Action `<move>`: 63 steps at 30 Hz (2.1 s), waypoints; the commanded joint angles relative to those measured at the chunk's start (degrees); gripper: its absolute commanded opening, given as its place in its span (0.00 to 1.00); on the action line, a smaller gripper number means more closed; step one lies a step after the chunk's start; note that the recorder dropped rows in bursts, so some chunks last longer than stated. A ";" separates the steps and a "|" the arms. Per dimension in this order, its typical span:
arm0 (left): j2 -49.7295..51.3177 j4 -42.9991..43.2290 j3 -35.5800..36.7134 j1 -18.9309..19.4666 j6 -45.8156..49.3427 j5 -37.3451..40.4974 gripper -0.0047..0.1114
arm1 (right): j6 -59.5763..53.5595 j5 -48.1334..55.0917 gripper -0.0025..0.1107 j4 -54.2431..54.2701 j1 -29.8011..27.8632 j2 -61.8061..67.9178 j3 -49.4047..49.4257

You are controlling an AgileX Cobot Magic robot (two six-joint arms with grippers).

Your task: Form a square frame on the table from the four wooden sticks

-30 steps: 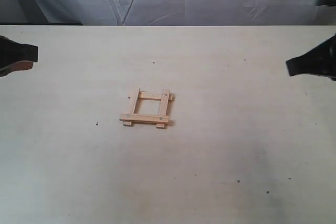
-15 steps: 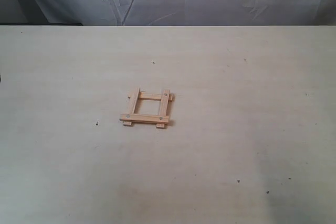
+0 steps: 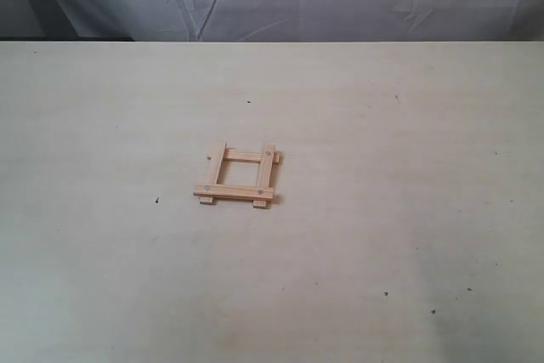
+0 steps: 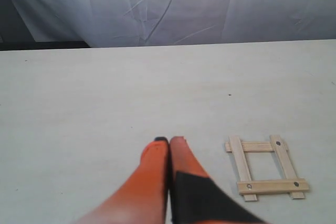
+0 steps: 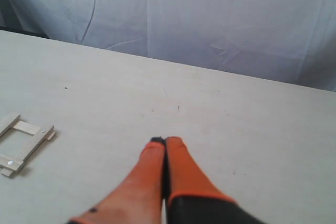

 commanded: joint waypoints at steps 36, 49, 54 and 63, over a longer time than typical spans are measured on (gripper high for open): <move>-0.23 0.38 0.39 -0.15 0.13 -0.85 0.04 | -9.78 -0.11 0.01 12.30 -22.35 -24.25 16.42; -0.23 0.38 0.39 -0.15 0.13 -1.26 0.04 | -9.78 -6.40 0.01 17.03 -22.35 -25.76 26.61; -0.23 0.38 0.39 -0.15 0.13 -1.26 0.04 | -9.62 -5.13 0.01 17.46 -22.35 -25.76 27.98; -0.23 0.38 0.39 -0.15 0.13 -1.26 0.04 | -9.62 -5.98 0.01 18.00 -22.35 -25.76 27.98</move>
